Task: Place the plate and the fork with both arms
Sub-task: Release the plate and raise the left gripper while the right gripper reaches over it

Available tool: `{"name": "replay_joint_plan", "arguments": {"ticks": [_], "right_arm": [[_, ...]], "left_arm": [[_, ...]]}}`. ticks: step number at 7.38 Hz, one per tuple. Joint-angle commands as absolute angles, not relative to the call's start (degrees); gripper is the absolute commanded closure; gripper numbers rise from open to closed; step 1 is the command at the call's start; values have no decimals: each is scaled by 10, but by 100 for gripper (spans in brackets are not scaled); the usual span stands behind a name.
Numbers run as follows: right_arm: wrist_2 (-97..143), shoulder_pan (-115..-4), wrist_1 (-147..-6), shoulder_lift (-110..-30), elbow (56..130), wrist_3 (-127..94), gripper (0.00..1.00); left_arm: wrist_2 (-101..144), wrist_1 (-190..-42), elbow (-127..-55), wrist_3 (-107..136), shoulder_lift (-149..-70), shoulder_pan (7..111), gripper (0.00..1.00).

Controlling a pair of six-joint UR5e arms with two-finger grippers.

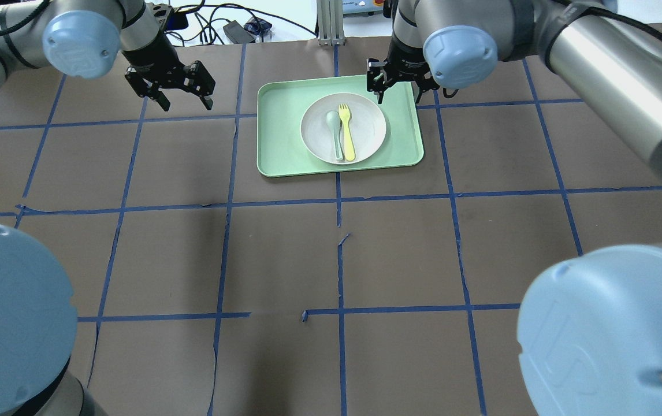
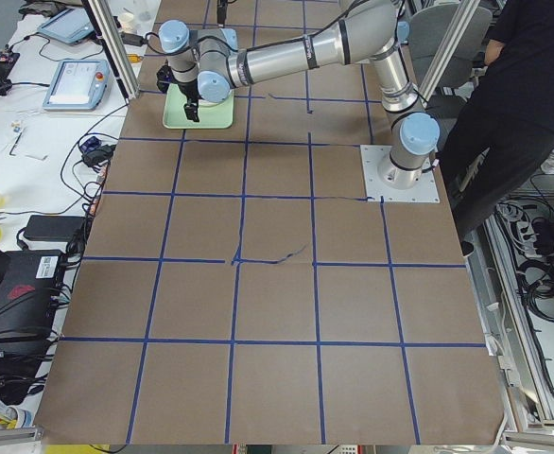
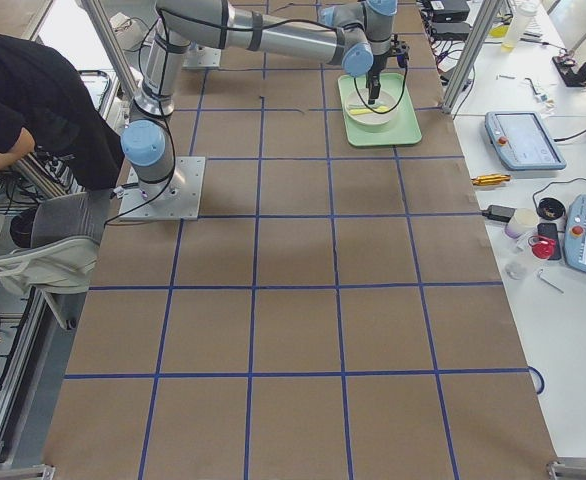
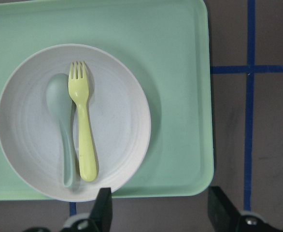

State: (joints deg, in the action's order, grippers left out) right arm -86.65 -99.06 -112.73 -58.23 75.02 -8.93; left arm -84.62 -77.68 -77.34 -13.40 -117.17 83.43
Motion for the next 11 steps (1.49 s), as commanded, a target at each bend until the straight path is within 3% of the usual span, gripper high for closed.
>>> {"name": "replay_joint_plan", "arguments": {"ticks": [1, 3, 4, 6, 11], "right_arm": [[-820, -1004, -1177, -511, 727, -97, 29], [-819, -1014, -1192, -490, 727, -98, 30], [-819, -1015, -1193, -483, 728, -98, 40], [-818, -1017, -1193, -470, 728, -102, 45], [-819, -1025, -1199, -452, 729, -105, 45]], "left_arm": [[-855, -779, -797, -144, -1144, 817, 0], [-856, -776, -817, -144, -1137, 817, 0], [-856, -773, -821, -144, -1136, 817, 0], [-856, -770, -822, -144, -1136, 815, 0], [-856, -766, -825, -168, -1138, 814, 0]]}}
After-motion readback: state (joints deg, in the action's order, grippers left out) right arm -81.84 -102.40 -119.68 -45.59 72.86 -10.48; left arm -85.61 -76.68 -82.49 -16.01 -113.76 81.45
